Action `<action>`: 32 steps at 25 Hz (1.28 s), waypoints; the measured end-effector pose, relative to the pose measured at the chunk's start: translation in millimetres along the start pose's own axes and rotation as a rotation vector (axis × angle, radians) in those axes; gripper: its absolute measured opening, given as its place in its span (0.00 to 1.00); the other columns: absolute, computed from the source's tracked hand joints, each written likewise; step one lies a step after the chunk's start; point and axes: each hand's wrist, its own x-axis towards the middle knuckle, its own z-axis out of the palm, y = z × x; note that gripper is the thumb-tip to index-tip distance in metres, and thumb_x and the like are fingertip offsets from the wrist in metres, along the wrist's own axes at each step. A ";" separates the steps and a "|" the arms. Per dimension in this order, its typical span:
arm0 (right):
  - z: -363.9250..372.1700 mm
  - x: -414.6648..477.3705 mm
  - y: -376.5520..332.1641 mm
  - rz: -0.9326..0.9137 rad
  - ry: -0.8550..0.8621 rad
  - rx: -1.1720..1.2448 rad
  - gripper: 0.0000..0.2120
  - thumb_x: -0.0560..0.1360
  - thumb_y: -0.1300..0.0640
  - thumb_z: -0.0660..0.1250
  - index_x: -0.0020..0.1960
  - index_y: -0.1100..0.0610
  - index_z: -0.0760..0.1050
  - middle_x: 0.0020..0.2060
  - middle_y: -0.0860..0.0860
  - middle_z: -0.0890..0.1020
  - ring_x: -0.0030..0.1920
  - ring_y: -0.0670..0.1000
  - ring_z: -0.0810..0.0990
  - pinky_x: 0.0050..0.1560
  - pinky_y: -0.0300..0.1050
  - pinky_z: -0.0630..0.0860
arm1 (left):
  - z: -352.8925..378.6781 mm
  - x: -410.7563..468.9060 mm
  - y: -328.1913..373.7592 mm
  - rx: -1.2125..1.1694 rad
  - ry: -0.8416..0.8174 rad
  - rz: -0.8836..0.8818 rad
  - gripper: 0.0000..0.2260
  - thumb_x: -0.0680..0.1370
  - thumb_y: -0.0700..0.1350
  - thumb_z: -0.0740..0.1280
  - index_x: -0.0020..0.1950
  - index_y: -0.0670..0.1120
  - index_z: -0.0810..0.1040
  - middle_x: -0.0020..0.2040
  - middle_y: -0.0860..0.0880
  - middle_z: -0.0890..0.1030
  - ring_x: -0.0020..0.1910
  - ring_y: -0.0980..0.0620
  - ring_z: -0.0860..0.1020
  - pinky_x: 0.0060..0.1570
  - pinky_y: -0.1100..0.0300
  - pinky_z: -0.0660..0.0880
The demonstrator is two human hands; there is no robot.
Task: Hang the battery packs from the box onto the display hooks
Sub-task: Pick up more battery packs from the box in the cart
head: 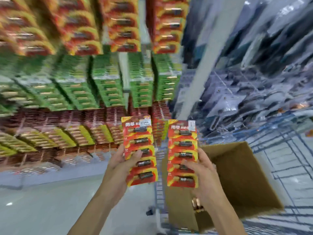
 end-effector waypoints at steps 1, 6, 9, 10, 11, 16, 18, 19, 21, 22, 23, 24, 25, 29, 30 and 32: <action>26.5 -1.6 6.1 -0.014 -0.022 0.017 0.19 0.71 0.60 0.73 0.62 0.53 0.81 0.52 0.59 0.86 0.47 0.60 0.87 0.45 0.54 0.82 | -27.8 -6.5 11.0 -0.015 0.025 0.015 0.16 0.78 0.42 0.70 0.65 0.51 0.80 0.53 0.46 0.88 0.49 0.45 0.88 0.38 0.51 0.84; 173.7 -10.3 46.6 -0.011 -0.079 -0.066 0.36 0.66 0.33 0.77 0.69 0.49 0.77 0.64 0.54 0.82 0.62 0.58 0.82 0.64 0.63 0.76 | -164.2 -43.7 65.2 -0.115 0.172 0.111 0.11 0.81 0.50 0.68 0.64 0.53 0.81 0.55 0.47 0.88 0.52 0.45 0.87 0.47 0.48 0.84; 258.6 -21.8 65.0 0.012 -0.146 -0.092 0.29 0.72 0.35 0.73 0.69 0.46 0.77 0.66 0.51 0.82 0.66 0.57 0.81 0.64 0.67 0.77 | -236.4 -73.8 95.6 -0.179 0.249 0.192 0.15 0.81 0.54 0.67 0.66 0.52 0.80 0.56 0.46 0.87 0.54 0.43 0.87 0.51 0.46 0.83; 281.6 -25.3 69.5 0.010 -0.196 -0.102 0.25 0.75 0.39 0.70 0.69 0.48 0.77 0.64 0.52 0.83 0.63 0.58 0.83 0.61 0.66 0.79 | -256.8 -82.2 103.7 -0.186 0.280 0.218 0.17 0.80 0.55 0.67 0.67 0.52 0.80 0.57 0.45 0.87 0.54 0.42 0.87 0.52 0.45 0.83; 307.4 -30.8 71.8 0.003 -0.235 -0.130 0.20 0.77 0.42 0.68 0.66 0.50 0.79 0.61 0.53 0.84 0.61 0.58 0.84 0.60 0.65 0.80 | -277.5 -89.8 111.5 -0.188 0.306 0.243 0.18 0.80 0.56 0.66 0.67 0.51 0.80 0.57 0.44 0.87 0.54 0.41 0.87 0.52 0.43 0.83; 414.7 -53.9 78.8 -0.055 -0.416 -0.229 0.12 0.81 0.47 0.62 0.52 0.50 0.83 0.51 0.54 0.87 0.49 0.55 0.87 0.52 0.58 0.81 | -359.2 -125.6 152.4 -0.197 0.439 0.362 0.18 0.83 0.56 0.61 0.66 0.49 0.80 0.56 0.42 0.87 0.54 0.39 0.86 0.56 0.39 0.81; 455.6 -61.9 84.4 -0.049 -0.454 -0.262 0.13 0.81 0.47 0.62 0.55 0.52 0.83 0.52 0.54 0.88 0.50 0.57 0.87 0.54 0.61 0.81 | -389.8 -139.1 171.6 -0.221 0.483 0.403 0.17 0.84 0.56 0.61 0.65 0.48 0.80 0.57 0.41 0.87 0.54 0.38 0.86 0.57 0.38 0.81; 476.0 -67.5 86.0 -0.063 -0.459 -0.288 0.14 0.82 0.47 0.62 0.56 0.53 0.82 0.50 0.54 0.88 0.49 0.57 0.88 0.52 0.60 0.82 | -405.2 -143.4 180.6 -0.235 0.498 0.417 0.17 0.84 0.56 0.61 0.65 0.48 0.81 0.56 0.41 0.87 0.54 0.37 0.86 0.56 0.38 0.81; 513.9 -76.0 91.5 -0.101 -0.513 -0.317 0.14 0.82 0.48 0.62 0.57 0.55 0.80 0.44 0.49 0.88 0.44 0.51 0.88 0.41 0.49 0.85 | -434.1 -148.5 199.1 -0.257 0.526 0.436 0.18 0.84 0.56 0.61 0.65 0.47 0.81 0.56 0.41 0.87 0.53 0.37 0.86 0.56 0.38 0.81; 529.8 -76.3 95.8 -0.095 -0.543 -0.314 0.13 0.82 0.49 0.62 0.57 0.55 0.79 0.41 0.46 0.88 0.41 0.47 0.88 0.37 0.42 0.83 | -447.3 -149.4 207.2 -0.265 0.535 0.444 0.18 0.84 0.56 0.61 0.66 0.47 0.81 0.56 0.41 0.87 0.53 0.38 0.86 0.56 0.39 0.81; 549.5 -78.3 101.0 -0.095 -0.548 -0.301 0.11 0.81 0.50 0.62 0.57 0.54 0.78 0.39 0.44 0.88 0.39 0.43 0.87 0.34 0.38 0.81 | -463.8 -148.5 215.6 -0.270 0.531 0.455 0.18 0.83 0.56 0.61 0.66 0.47 0.81 0.56 0.41 0.87 0.53 0.38 0.86 0.55 0.39 0.81; 565.3 -77.2 106.2 -0.076 -0.542 -0.281 0.08 0.82 0.51 0.62 0.55 0.52 0.77 0.36 0.41 0.87 0.37 0.40 0.86 0.34 0.37 0.80 | -479.1 -145.6 222.8 -0.270 0.529 0.455 0.19 0.83 0.57 0.61 0.66 0.47 0.81 0.56 0.41 0.87 0.53 0.38 0.86 0.55 0.39 0.81; 582.3 -78.0 109.5 -0.068 -0.527 -0.256 0.06 0.81 0.52 0.63 0.54 0.52 0.77 0.36 0.40 0.87 0.37 0.39 0.86 0.37 0.39 0.81 | -492.8 -142.5 231.6 -0.275 0.522 0.452 0.20 0.82 0.58 0.62 0.67 0.48 0.81 0.57 0.41 0.87 0.54 0.38 0.86 0.55 0.40 0.80; 651.8 -57.1 127.5 -0.009 -0.430 -0.124 0.20 0.75 0.46 0.71 0.64 0.49 0.75 0.62 0.49 0.82 0.64 0.56 0.80 0.65 0.62 0.77 | -556.1 -120.1 267.5 -0.274 0.521 0.423 0.24 0.78 0.61 0.66 0.69 0.50 0.79 0.59 0.42 0.86 0.56 0.37 0.85 0.56 0.39 0.81; 669.1 -54.2 128.9 0.012 -0.433 -0.090 0.23 0.73 0.44 0.74 0.64 0.50 0.76 0.62 0.50 0.83 0.64 0.58 0.81 0.64 0.63 0.77 | -568.1 -117.8 277.1 -0.271 0.534 0.414 0.24 0.78 0.61 0.68 0.69 0.49 0.80 0.59 0.42 0.86 0.56 0.36 0.85 0.56 0.38 0.81; 696.2 -50.6 135.5 -0.008 -0.446 -0.089 0.40 0.58 0.32 0.82 0.65 0.48 0.78 0.64 0.50 0.83 0.66 0.58 0.80 0.66 0.66 0.75 | -593.4 -116.6 295.3 -0.262 0.542 0.403 0.20 0.80 0.58 0.66 0.66 0.47 0.82 0.56 0.40 0.87 0.53 0.35 0.86 0.54 0.39 0.81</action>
